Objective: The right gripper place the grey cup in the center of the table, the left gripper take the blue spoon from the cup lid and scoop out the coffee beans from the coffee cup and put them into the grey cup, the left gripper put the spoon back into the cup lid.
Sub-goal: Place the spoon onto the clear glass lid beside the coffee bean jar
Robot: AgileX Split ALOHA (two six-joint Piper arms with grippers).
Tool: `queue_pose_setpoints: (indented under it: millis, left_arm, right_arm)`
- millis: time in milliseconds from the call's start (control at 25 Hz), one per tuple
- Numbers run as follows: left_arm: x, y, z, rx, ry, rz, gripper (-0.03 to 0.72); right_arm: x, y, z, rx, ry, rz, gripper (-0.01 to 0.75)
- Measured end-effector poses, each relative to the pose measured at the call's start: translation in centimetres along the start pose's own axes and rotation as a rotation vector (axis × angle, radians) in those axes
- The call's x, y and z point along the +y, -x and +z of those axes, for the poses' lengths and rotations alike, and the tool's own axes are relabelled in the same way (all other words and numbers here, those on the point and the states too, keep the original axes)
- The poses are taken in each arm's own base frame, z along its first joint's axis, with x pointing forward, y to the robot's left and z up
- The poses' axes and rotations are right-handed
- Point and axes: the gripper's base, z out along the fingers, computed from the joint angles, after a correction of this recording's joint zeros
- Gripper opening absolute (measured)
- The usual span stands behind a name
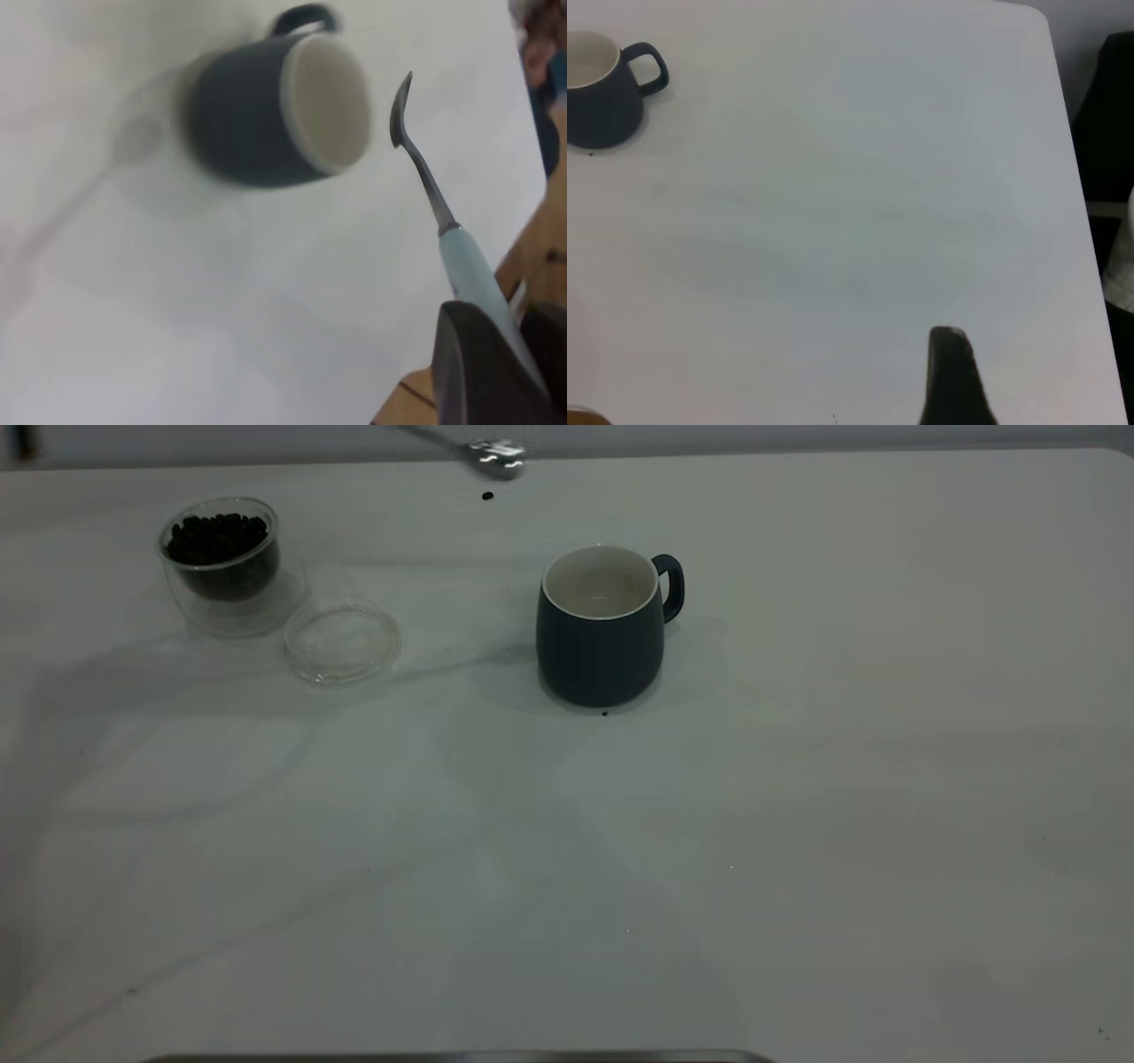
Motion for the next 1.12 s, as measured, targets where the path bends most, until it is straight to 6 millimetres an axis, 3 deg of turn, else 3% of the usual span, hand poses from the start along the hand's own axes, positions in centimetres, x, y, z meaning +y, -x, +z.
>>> queue_pose_setpoints:
  millis: [200,440,560,800,1120]
  left_arm:
    - [4.1,-4.2,-3.2,-0.096,-0.007,-0.147,0.133]
    - [7.9,-8.4,-5.0,-0.197,0.03,-0.297,0.133]
    - [9.1,-9.6,-5.6,-0.252,0.074,-0.339,0.133]
    - [10.9,-10.2,-4.6,-0.286,0.09,-0.391,0.133]
    - [14.2,-11.1,-1.5,-0.358,0.028,-0.47,0.133]
  right_arm:
    - [0.0,0.0,0.0,0.0,0.0,0.0,0.459]
    - [0.0,0.0,0.0,0.0,0.0,0.0,0.459]
    - [0.0,0.0,0.0,0.0,0.0,0.0,0.459]
    - [0.0,0.0,0.0,0.0,0.0,0.0,0.459]
    - [0.0,0.0,0.0,0.0,0.0,0.0,0.459]
